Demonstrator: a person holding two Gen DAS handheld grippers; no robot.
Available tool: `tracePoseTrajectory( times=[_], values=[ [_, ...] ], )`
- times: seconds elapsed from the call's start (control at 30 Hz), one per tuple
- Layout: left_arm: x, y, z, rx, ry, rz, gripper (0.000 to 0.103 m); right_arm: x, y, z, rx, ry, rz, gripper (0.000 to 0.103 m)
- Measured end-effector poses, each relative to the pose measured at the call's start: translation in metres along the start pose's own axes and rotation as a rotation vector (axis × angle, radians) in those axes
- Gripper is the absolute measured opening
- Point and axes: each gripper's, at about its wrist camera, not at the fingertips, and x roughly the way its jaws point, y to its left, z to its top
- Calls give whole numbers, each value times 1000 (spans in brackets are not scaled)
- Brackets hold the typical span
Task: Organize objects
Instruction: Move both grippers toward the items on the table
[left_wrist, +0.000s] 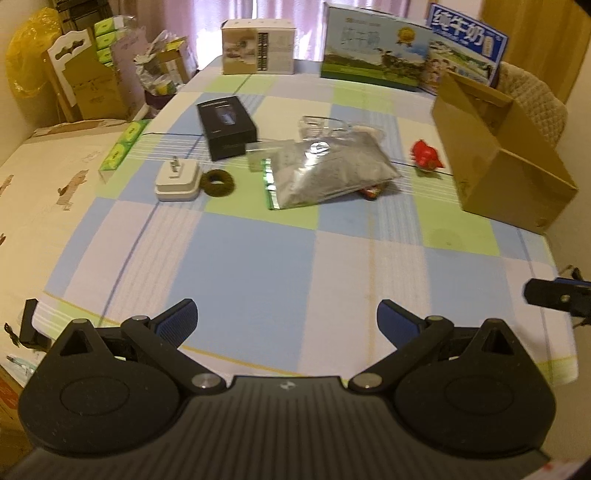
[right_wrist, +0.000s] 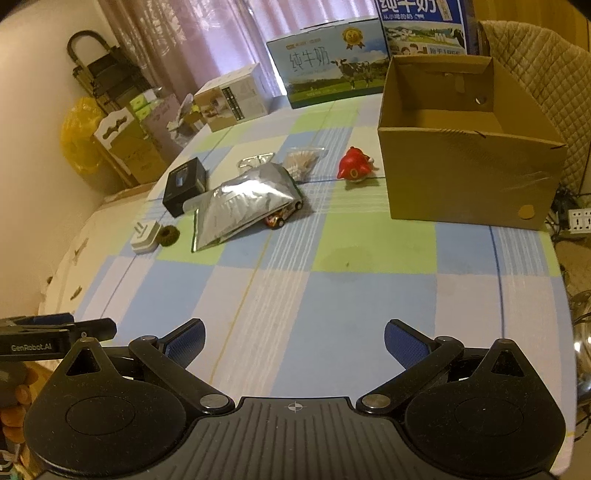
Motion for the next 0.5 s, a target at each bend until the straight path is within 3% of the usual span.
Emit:
tracePoseTrajectory(
  times=[0.5],
  values=[
    [90,93,79,55,3,66,94,58,18,40,173,-63,-115,101]
  ],
)
